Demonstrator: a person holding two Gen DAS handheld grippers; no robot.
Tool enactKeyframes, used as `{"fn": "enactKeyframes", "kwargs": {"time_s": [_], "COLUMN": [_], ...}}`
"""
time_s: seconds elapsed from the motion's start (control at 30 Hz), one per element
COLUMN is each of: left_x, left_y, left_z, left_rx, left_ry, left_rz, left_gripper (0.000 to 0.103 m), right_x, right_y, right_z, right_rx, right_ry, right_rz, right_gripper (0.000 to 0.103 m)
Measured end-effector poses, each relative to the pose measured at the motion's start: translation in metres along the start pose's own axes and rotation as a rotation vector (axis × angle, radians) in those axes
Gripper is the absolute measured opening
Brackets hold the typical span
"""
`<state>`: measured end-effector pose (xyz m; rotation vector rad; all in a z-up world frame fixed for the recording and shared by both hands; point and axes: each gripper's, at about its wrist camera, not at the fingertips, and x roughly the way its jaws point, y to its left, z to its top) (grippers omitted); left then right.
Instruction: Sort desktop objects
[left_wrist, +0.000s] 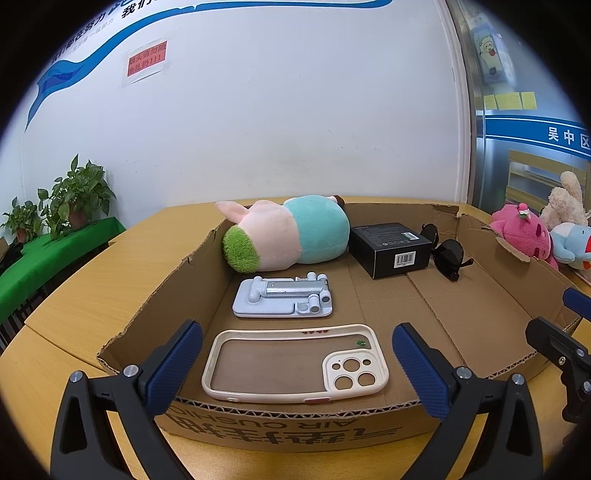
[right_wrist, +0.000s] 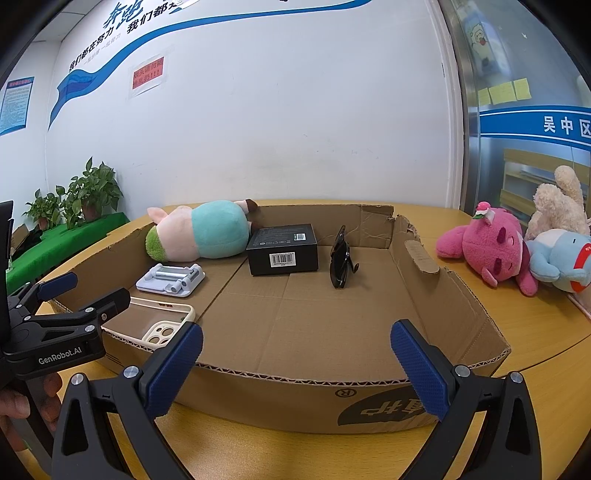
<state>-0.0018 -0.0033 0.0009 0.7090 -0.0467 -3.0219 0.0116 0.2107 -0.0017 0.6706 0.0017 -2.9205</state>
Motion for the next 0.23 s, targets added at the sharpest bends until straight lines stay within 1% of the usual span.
{"fn": "enactKeyframes", "kwargs": {"time_s": [0.23], "left_x": [0.0001], "left_y": [0.0001], "left_z": [0.0], "left_rx": [0.0], "left_ry": [0.0], "left_rz": [-0.001], "left_gripper": [0.102], "right_x": [-0.0001], "right_y": [-0.0001], "right_z": [0.0001], "right_rx": [-0.001], "right_ry": [0.0], "right_rz": [0.0], "right_gripper": [0.103]}}
